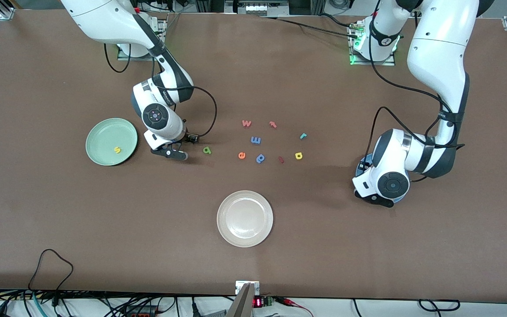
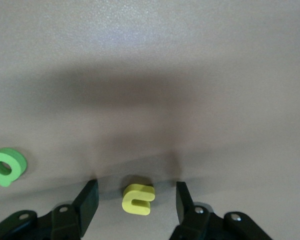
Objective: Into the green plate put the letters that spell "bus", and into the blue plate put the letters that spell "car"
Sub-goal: 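Grasp the yellow u with the right gripper while the left gripper grasps yellow letter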
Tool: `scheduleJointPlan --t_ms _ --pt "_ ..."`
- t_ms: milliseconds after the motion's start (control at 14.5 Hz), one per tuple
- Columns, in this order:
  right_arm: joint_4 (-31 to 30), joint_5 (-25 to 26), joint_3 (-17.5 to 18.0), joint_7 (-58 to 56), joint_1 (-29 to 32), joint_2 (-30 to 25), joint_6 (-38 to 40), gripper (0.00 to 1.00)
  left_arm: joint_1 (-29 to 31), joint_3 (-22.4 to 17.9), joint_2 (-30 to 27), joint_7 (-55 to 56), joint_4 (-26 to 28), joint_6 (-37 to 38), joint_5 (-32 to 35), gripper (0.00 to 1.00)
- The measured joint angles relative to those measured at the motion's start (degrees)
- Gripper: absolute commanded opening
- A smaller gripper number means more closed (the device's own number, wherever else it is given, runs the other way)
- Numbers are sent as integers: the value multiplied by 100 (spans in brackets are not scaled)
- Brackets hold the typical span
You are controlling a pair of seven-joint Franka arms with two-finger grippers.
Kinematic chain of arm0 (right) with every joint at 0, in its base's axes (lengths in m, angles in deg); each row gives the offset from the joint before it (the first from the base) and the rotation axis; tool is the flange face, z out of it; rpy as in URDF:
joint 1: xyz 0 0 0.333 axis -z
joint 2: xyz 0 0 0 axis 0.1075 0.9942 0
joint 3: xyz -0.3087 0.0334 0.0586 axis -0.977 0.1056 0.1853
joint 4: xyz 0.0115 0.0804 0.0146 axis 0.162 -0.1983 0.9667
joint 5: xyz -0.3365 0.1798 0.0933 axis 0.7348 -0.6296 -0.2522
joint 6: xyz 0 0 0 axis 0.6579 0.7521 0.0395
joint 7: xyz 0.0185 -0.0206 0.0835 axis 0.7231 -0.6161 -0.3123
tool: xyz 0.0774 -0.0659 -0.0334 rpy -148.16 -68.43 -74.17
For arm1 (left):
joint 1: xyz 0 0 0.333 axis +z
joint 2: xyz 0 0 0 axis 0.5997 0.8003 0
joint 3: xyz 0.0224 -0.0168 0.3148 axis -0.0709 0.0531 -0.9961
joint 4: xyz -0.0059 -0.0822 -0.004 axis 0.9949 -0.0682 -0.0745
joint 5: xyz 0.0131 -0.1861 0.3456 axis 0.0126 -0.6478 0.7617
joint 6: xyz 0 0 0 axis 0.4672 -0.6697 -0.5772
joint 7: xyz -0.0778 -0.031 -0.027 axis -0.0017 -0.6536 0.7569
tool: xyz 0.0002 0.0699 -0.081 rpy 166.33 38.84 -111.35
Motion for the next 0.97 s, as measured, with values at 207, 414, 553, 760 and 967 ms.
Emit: scheduleJointPlan --t_ms 207,414,553,760,967 --pt "1 0 3 353 -101 -1 -25 69 -54 115 -31 -20 -40 19 0 100" --pt "3 0 2 434 -133 -1 -32 66 -51 580 -168 410 -60 328 -20 100" --pt "5 -1 -7 444 -133 -1 -38 65 -74 1105 -242 1426 -61 374 -81 100" --pt "6 -2 -31 448 -133 -5 -39 62 -205 1621 -223 2937 5 44 -298 100" --pt "7 -3 -59 448 -130 -18 -37 57 -233 1702 -186 3393 305 -644 -622 100"
